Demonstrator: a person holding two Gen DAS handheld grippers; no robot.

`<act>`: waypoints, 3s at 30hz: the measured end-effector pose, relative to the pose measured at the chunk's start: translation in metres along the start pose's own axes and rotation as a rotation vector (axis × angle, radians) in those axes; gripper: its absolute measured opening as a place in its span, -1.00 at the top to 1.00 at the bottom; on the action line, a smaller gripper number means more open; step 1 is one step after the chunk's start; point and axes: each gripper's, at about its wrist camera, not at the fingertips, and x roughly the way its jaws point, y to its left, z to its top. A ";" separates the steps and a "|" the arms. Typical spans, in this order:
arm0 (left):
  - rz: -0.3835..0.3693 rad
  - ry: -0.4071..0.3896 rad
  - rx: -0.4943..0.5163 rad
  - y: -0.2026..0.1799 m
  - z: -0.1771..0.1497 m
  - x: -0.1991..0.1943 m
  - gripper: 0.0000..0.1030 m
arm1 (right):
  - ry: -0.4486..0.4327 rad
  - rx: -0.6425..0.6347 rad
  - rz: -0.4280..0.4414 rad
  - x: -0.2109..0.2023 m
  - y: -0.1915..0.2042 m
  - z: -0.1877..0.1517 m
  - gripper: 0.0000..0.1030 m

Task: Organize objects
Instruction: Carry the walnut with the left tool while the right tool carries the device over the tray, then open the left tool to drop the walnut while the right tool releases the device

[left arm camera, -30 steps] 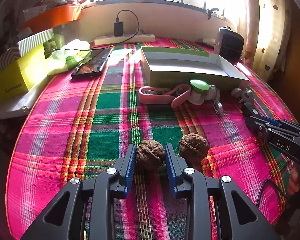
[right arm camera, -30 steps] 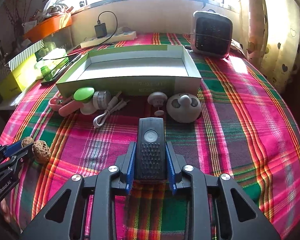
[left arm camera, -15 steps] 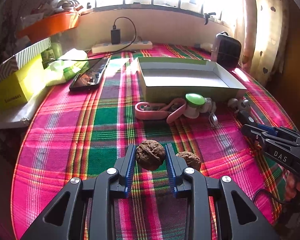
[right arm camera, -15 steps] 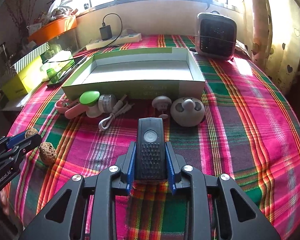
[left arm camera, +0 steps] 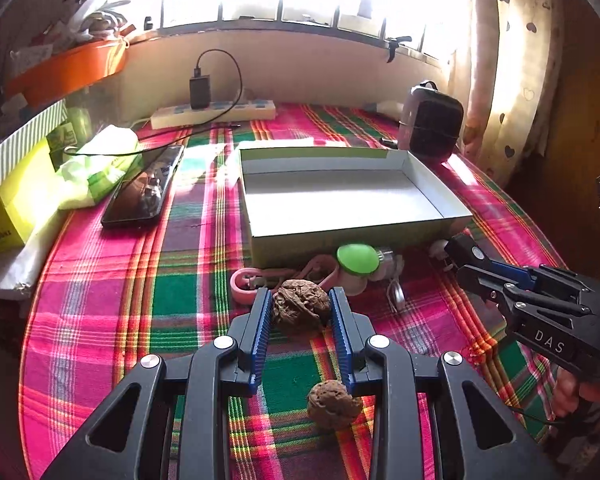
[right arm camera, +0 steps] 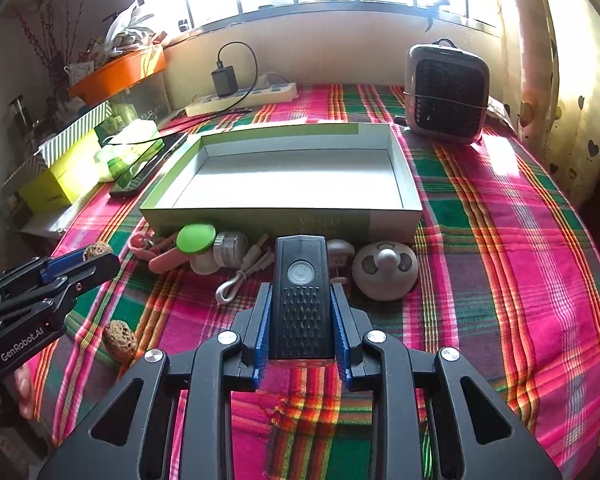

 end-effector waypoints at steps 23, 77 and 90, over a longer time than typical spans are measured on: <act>0.003 0.027 0.027 -0.002 0.079 0.061 0.47 | 0.014 -0.032 0.043 0.042 0.007 0.081 0.45; 0.075 0.152 0.041 0.007 0.111 0.155 0.46 | 0.150 0.023 0.016 0.136 -0.019 0.115 0.45; 0.071 0.146 0.034 0.008 0.110 0.150 0.37 | 0.137 0.025 0.006 0.131 -0.019 0.113 0.26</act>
